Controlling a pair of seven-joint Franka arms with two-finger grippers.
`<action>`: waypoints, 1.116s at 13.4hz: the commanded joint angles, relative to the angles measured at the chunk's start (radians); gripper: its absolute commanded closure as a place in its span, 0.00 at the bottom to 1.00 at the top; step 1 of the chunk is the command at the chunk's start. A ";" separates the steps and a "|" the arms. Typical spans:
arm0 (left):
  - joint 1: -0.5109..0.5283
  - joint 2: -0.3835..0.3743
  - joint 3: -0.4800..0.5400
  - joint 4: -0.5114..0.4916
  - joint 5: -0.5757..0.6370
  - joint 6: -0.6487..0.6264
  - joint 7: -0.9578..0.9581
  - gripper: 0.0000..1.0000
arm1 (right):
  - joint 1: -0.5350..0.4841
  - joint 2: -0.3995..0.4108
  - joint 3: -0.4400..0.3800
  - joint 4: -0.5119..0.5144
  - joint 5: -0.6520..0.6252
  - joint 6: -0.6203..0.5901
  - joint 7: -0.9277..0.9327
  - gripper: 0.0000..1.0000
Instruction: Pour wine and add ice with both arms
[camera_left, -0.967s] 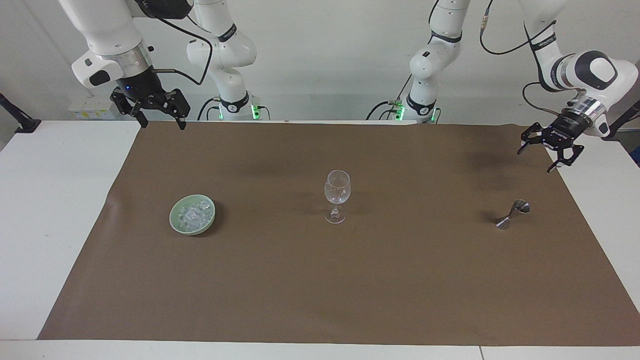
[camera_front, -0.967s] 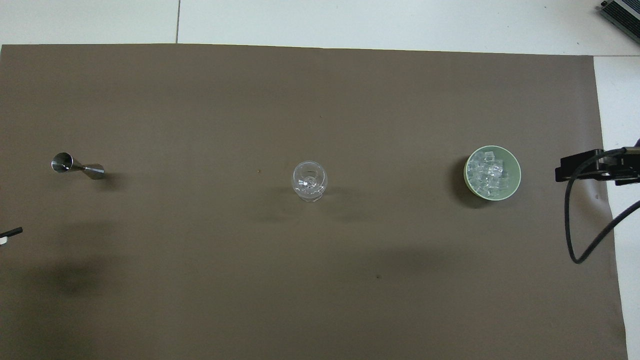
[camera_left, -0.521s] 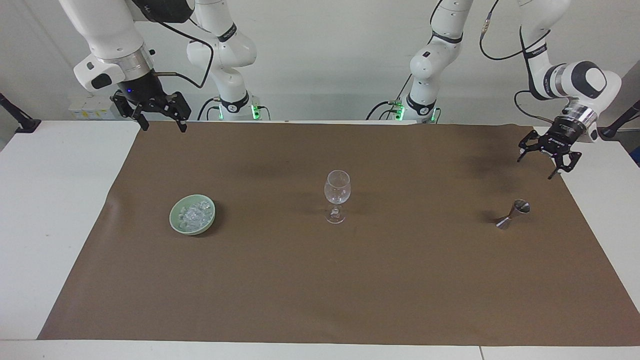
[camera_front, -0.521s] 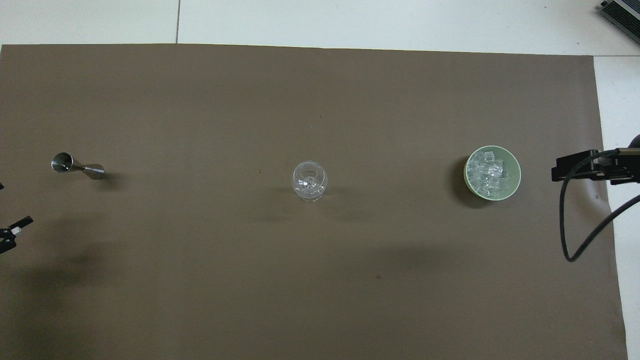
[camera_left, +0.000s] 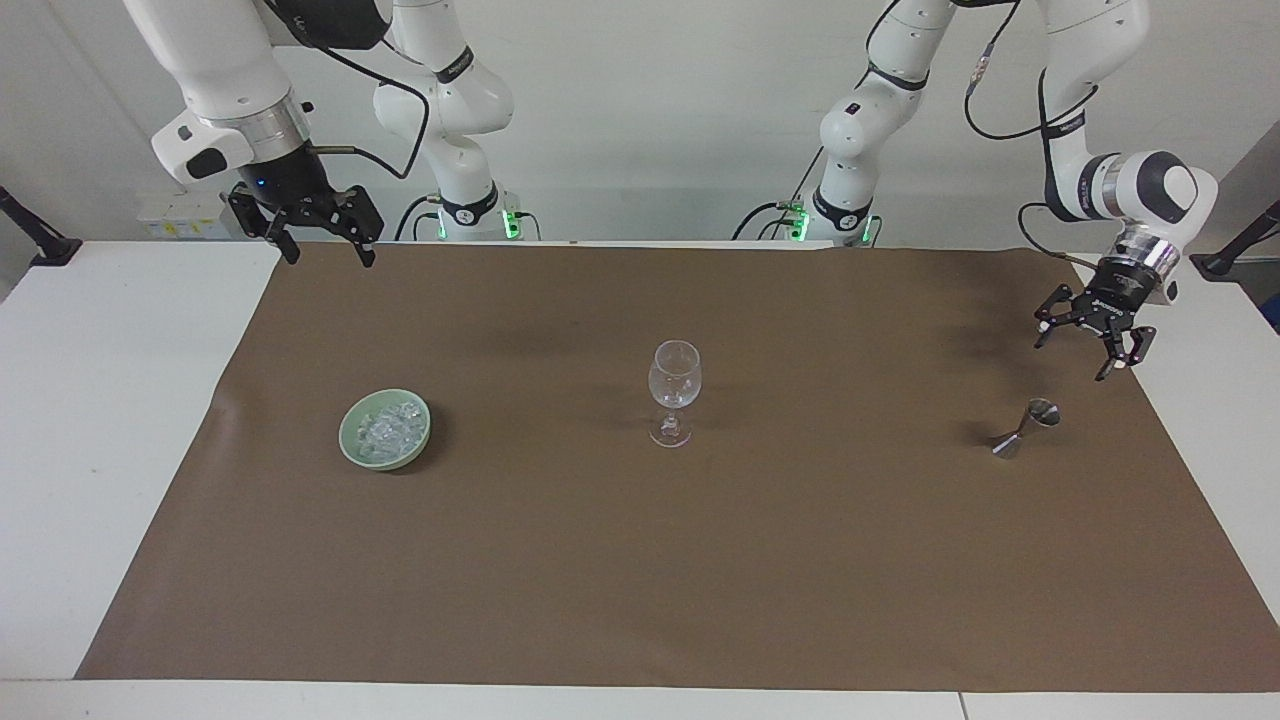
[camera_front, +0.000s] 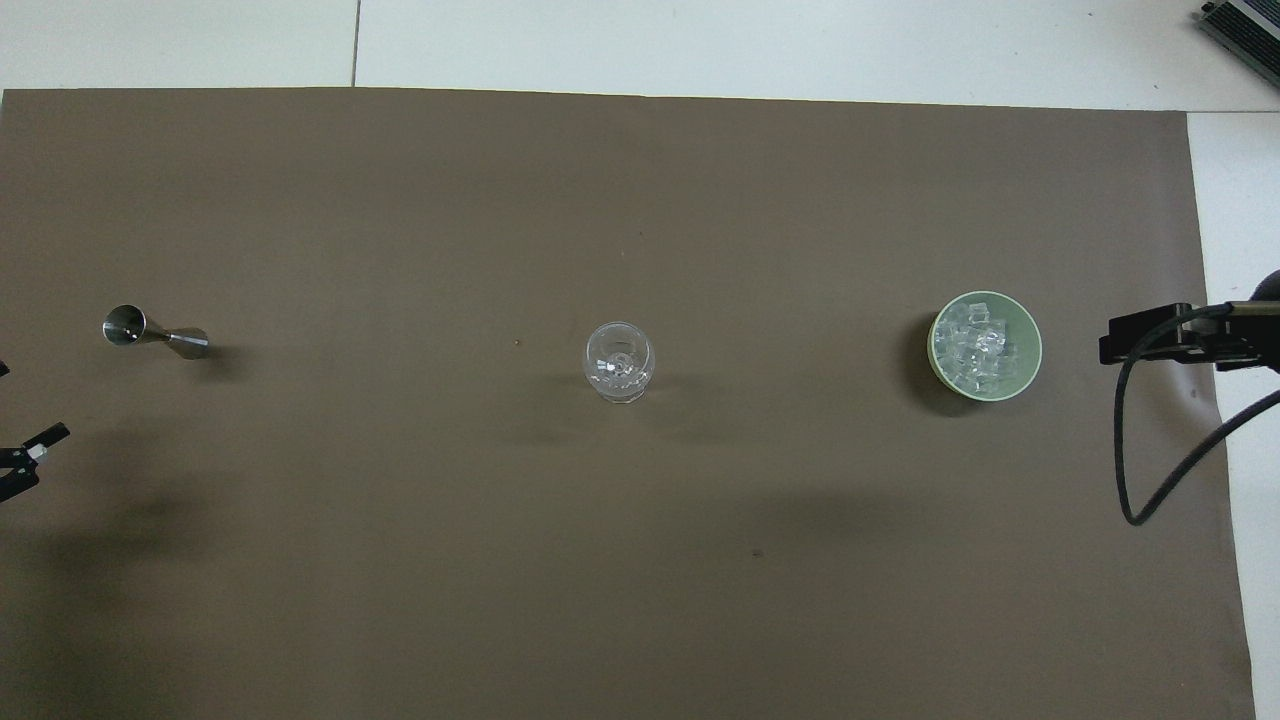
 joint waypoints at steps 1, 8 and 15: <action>-0.007 0.030 -0.007 0.003 -0.045 0.034 0.011 0.00 | -0.007 -0.031 0.004 -0.046 0.021 0.033 -0.031 0.00; -0.033 0.105 -0.008 -0.014 -0.162 0.040 0.144 0.00 | -0.007 -0.032 0.004 -0.048 0.021 0.034 -0.029 0.00; -0.151 0.174 -0.008 0.004 -0.327 0.103 0.224 0.00 | -0.005 -0.032 0.004 -0.049 0.021 0.034 -0.029 0.00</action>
